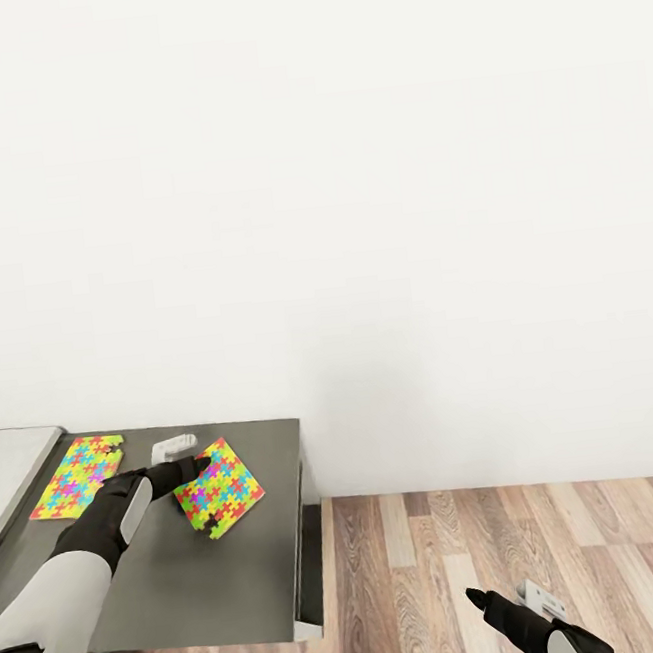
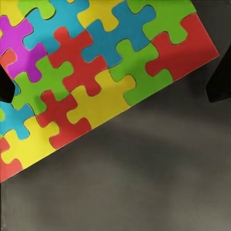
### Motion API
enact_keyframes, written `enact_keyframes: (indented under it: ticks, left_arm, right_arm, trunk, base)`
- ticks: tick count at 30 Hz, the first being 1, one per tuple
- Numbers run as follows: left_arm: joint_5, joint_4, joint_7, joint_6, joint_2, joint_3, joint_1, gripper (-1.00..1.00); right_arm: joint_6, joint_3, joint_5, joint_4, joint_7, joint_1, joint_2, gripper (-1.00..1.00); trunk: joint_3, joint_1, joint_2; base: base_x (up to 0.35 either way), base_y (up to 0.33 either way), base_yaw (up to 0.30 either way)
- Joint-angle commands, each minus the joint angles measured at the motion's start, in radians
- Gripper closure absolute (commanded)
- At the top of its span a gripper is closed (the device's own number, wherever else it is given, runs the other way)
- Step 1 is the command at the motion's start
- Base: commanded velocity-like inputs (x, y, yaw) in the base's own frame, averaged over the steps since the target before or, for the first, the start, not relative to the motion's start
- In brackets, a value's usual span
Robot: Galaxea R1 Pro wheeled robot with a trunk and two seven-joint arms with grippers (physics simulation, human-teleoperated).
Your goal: Put all the toys in the child's room - the three board games (two on the bed and one on the table), the two jigsaw puzzles on the table, and the tennis ball on the table - inside the toy box on the table in the child's room.
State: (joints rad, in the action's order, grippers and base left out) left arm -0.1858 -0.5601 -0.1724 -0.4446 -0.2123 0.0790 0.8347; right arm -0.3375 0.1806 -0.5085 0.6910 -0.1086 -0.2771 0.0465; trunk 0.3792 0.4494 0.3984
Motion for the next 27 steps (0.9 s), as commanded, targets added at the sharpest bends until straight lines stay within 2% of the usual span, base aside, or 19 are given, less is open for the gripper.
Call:
enact_keyframes:
  ticks: [1, 12, 18, 27]
  left_arm:
    - [-0.004, 0.034, -0.004, -0.008, 0.001, 0.002, 0.0, -1.0]
    - [-0.004, 0.034, -0.004, -0.008, 0.001, 0.002, 0.0, -1.0]
    - [-0.004, 0.034, -0.004, -0.008, 0.002, 0.002, 0.0, -1.0]
    - [-0.004, 0.034, -0.004, -0.008, 0.001, 0.002, 0.0, -1.0]
  right_arm:
    - [-0.006, 0.003, -0.004, 0.001, -0.003, -0.001, 0.0, -1.0]
    - [-0.006, 0.003, -0.004, 0.001, -0.003, -0.001, 0.0, -1.0]
    - [-0.006, 0.003, -0.004, 0.001, -0.003, -0.001, 0.0, -1.0]
    - [-0.007, 0.003, -0.004, 0.001, -0.003, -0.001, 0.0, -1.0]
  trunk:
    - [0.002, 0.001, 0.002]
    - [0.002, 0.001, 0.002]
    - [0.002, 0.001, 0.002]
    - [0.0, 0.001, 0.002]
  base:
    - [-0.062, -0.132, 0.0]
    - [-0.01, -0.071, 0.0]
    - [0.0, -0.166, 0.0]
    - [0.0, -0.019, 0.0]
